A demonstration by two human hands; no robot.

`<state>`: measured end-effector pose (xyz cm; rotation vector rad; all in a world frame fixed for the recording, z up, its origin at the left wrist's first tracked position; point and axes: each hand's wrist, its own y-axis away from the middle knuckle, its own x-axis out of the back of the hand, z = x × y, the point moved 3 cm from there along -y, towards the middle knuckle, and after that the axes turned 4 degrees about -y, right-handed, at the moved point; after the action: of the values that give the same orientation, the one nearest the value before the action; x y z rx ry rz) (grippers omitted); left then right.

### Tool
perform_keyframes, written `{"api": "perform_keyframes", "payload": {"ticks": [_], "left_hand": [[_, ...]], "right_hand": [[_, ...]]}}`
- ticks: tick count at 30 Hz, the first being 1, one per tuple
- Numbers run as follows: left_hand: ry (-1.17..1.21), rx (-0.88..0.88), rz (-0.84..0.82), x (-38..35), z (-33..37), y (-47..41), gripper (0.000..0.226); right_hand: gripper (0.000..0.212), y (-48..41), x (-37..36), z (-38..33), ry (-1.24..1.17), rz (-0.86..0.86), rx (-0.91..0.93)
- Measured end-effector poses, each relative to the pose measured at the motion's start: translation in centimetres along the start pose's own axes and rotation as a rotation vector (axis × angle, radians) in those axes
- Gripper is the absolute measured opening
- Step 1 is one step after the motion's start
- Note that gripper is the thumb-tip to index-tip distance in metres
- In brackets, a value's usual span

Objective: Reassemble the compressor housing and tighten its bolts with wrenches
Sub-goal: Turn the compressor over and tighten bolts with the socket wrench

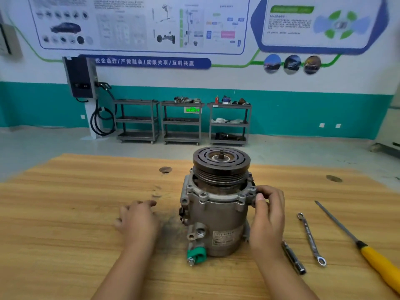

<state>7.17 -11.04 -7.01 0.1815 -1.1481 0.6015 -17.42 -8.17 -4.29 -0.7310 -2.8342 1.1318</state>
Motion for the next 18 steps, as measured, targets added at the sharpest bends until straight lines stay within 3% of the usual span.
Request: {"api": "perform_keyframes", "payload": {"ticks": [6,18], "left_hand": [[-0.097,0.117,0.021,-0.4,-1.7,-0.6,0.034],[-0.09,0.127,0.074,0.1,-2.0,-0.7,0.029]], "right_hand": [[0.014,0.1,0.1,0.2,0.002,-0.026,-0.064],[0.014,0.0,0.2,0.4,-0.016,-0.018,-0.051]]}}
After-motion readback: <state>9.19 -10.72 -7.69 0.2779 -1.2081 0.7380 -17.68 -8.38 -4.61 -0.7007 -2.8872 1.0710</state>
